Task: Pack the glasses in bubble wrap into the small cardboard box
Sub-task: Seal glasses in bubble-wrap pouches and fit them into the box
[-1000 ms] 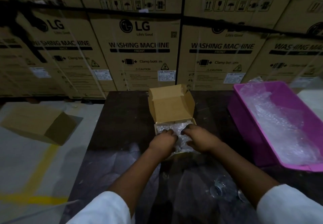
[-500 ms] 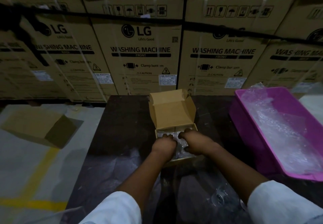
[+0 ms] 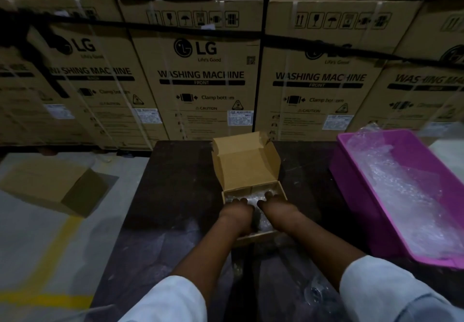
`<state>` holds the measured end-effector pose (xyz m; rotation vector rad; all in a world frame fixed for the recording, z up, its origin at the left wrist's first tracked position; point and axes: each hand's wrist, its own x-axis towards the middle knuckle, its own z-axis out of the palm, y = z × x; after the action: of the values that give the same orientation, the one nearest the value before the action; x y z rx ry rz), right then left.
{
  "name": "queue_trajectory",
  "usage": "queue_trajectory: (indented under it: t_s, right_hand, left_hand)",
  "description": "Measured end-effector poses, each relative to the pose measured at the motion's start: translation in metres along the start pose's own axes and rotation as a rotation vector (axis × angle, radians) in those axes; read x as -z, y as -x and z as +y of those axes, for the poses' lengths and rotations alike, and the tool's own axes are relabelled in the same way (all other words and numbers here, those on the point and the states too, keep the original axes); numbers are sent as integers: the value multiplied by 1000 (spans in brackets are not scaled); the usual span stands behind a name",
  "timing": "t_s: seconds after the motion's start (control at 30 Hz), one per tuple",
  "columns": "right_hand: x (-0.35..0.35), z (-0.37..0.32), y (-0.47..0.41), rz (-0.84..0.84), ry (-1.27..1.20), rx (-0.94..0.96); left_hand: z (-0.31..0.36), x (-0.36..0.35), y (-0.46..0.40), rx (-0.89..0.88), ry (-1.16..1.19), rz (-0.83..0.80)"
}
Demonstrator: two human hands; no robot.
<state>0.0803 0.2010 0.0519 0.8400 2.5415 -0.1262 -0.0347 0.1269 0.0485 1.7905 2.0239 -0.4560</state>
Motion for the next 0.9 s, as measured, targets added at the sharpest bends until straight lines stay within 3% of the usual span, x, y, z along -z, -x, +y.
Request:
queue_trajectory:
  t_s: [0.27, 0.47, 0.7, 0.8, 0.9]
  right_hand:
    - [-5, 5, -5, -9, 29, 3]
    - [-4, -1, -4, -4, -17, -64]
    - [5, 2, -2, -26, 1, -12]
    - [10, 3, -4, -61, 0, 48]
    - [9, -3, -7, -89, -1, 12]
  left_hand:
    - [0, 7, -9, -4, -52, -104]
    - [-3, 3, -12, -4, -172, 16]
    - [-6, 14, -24, 45, -89, -186]
    - [-11, 20, -21, 3, -21, -182]
    - [-10, 22, -17, -43, -107, -143]
